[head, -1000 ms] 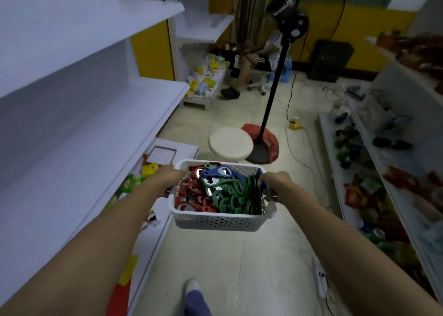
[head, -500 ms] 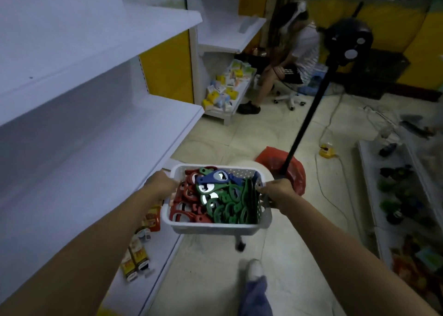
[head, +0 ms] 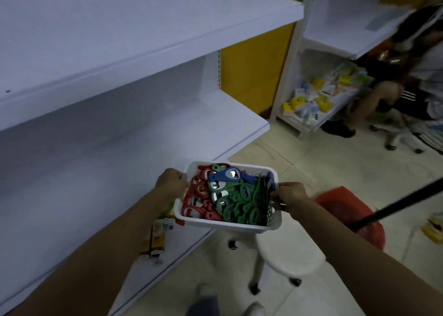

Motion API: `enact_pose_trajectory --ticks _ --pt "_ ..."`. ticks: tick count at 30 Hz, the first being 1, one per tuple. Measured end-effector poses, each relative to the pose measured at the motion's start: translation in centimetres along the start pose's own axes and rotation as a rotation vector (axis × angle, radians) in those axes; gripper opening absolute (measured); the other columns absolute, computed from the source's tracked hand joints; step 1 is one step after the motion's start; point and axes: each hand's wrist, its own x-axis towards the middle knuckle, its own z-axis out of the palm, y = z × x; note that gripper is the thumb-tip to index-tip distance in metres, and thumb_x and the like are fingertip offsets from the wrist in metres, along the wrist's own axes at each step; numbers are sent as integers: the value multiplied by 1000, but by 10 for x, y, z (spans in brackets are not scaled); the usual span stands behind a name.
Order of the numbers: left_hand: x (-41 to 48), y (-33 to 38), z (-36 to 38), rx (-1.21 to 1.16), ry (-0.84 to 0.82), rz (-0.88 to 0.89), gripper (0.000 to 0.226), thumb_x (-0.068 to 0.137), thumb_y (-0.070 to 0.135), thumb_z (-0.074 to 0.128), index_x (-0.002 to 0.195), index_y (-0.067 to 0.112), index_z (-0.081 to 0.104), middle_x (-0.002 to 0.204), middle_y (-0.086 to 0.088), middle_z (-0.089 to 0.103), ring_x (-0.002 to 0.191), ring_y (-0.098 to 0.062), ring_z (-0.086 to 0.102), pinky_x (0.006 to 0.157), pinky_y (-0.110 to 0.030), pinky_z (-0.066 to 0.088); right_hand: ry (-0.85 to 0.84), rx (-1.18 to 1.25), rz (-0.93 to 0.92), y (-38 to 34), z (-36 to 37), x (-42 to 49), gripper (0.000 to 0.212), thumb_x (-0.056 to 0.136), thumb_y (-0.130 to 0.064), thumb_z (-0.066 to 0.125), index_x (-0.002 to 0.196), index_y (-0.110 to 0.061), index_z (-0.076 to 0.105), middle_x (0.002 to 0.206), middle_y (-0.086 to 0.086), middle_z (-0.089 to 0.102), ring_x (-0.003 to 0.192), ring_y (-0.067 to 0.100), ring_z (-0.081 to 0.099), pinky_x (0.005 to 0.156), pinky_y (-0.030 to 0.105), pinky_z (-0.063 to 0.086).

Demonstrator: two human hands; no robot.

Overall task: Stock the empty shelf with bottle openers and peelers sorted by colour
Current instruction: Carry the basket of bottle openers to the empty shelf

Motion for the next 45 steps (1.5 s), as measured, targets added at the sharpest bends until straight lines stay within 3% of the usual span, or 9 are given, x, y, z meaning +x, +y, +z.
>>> enact_pose_trajectory --ticks 7,10,13,18,22,26,34,38,45 --pt "91 10 -32 -85 56 -50 27 84 5 60 62 11 47 68 -6 47 73 -23 52 68 -30 42 -57 100 62 -49 66 56 14 85 15 52 89 5 61 76 18 59 63 29 54 62 41 53" --pt "134 17 -42 -85 33 -37 12 87 9 59 98 12 56 100 -8 55 96 -27 56 83 -35 46 -59 190 128 -61 93 79 20 87 14 50 104 7 59 80 19 58 66 30 54 62 40 54" --pt "181 31 -53 -71 -7 -45 56 94 20 54 143 10 30 140 -14 43 124 -34 47 101 -41 41 -41 295 182 -68 117 97 19 89 12 50 105 6 58 72 16 56 60 25 52 54 36 53" --pt "228 58 -55 -87 48 11 59 98 33 45 148 12 21 152 -11 29 133 -27 37 107 -33 33 -32 527 269 -86 150 111 10 90 12 50 90 2 54 68 14 53 56 24 48 37 25 49" --pt "210 46 -39 -72 366 -51 64 95 24 49 148 4 19 153 -17 23 139 -30 27 114 -40 24 -42 586 319 -97 180 113 16 90 12 46 100 3 56 74 14 52 56 21 43 48 32 42" --pt "170 24 -7 -362 324 -290 75 97 33 46 150 6 0 156 -15 16 139 -31 27 110 -38 28 -100 544 281 -99 201 110 22 90 7 52 112 3 54 86 15 58 70 23 55 66 38 52" --pt "129 17 36 -510 249 -245 27 95 17 48 121 10 51 117 -14 61 99 -34 62 85 -48 54 -281 391 232 -99 196 103 10 88 2 49 83 -6 54 74 11 53 61 18 47 56 26 41" --pt "155 19 20 -804 270 -301 31 90 4 58 120 1 54 119 -19 58 102 -36 61 83 -48 55 -502 364 174 -111 197 116 13 90 -4 46 89 -13 56 81 6 56 75 18 52 76 31 45" --pt "160 18 2 -649 215 -237 43 94 19 50 135 7 40 132 -17 50 115 -33 53 99 -47 46 -594 205 59 -132 215 126 27 87 -9 57 114 -13 54 94 3 58 99 21 54 86 35 43"
